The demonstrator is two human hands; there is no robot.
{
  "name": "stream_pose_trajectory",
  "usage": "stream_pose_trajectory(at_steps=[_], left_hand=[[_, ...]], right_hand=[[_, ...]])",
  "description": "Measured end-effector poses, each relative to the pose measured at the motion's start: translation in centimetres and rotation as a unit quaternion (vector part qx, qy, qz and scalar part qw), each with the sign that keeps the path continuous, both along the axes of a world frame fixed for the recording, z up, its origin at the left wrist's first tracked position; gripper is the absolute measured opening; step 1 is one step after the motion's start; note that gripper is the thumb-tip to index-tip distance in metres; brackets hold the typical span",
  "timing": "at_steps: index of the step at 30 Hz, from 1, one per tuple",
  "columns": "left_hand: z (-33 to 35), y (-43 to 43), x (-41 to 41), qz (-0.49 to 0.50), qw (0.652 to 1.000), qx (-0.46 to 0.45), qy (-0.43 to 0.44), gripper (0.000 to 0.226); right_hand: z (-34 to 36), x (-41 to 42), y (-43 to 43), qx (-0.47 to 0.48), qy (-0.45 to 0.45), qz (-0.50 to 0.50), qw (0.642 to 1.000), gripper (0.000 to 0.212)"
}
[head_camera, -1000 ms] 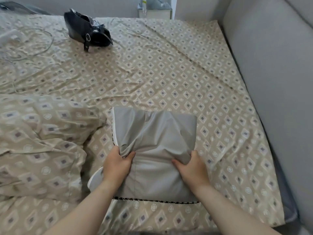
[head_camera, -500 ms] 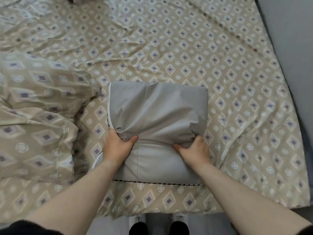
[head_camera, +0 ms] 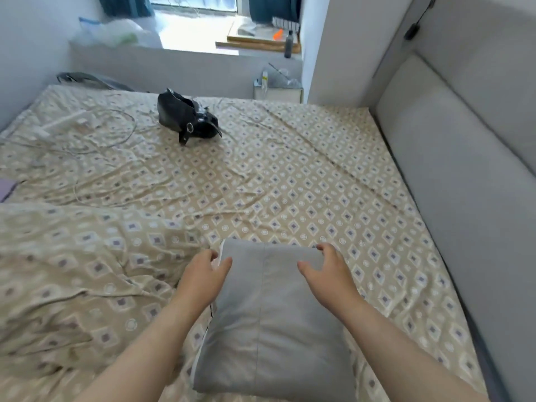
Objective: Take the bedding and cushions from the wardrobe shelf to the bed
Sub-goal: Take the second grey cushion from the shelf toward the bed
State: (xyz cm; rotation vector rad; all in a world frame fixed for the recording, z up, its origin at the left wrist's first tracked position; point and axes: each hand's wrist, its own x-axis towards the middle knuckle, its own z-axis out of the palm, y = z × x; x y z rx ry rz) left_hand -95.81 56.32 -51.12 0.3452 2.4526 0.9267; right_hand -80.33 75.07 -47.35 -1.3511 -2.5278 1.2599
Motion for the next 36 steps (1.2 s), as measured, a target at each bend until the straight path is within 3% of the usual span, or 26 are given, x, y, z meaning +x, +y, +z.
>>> stream_pose_trajectory(at_steps=[6,10,17,23,26,28,30,33,36], left_hand=[[14.3,-3.0,-1.0,0.021,0.987,0.126,0.1,0.05],[21.2,-6.5,-0.8,0.041,0.976,0.176,0.121,0.048],[31.8,-12.8,1.5,0.132,0.958,0.193,0.168,0.045],[39.0,-18.4,6.9,0.249,0.912,0.204,0.255,0.038],[41.3,-21.8,10.4,0.296,0.885,0.212,0.289,0.05],[42.8,-25.0,13.5,0.334,0.861,0.204,0.324,0.041],[44.0,-27.9,16.4,0.365,0.845,0.186,0.344,0.029],[45.1,-32.6,21.5,0.416,0.812,0.151,0.381,0.031],[46.1,-36.6,27.2,0.478,0.769,0.127,0.404,0.034]], right_hand=[[12.3,-3.0,-2.4,0.04,0.099,0.054,0.993,0.06],[17.4,-4.4,-3.4,0.034,0.13,0.122,0.983,0.052],[26.7,-7.3,-6.3,0.014,0.202,0.262,0.944,0.046],[33.8,-8.3,-12.0,-0.009,0.305,0.377,0.875,0.036],[36.1,-8.5,-16.5,-0.021,0.335,0.445,0.831,0.041],[37.8,-8.1,-20.5,-0.03,0.354,0.495,0.792,0.046],[39.2,-7.3,-24.2,-0.042,0.359,0.538,0.762,0.053],[40.9,-5.4,-30.4,-0.066,0.366,0.591,0.716,0.064],[41.7,-2.9,-36.9,-0.087,0.361,0.653,0.66,0.053]])
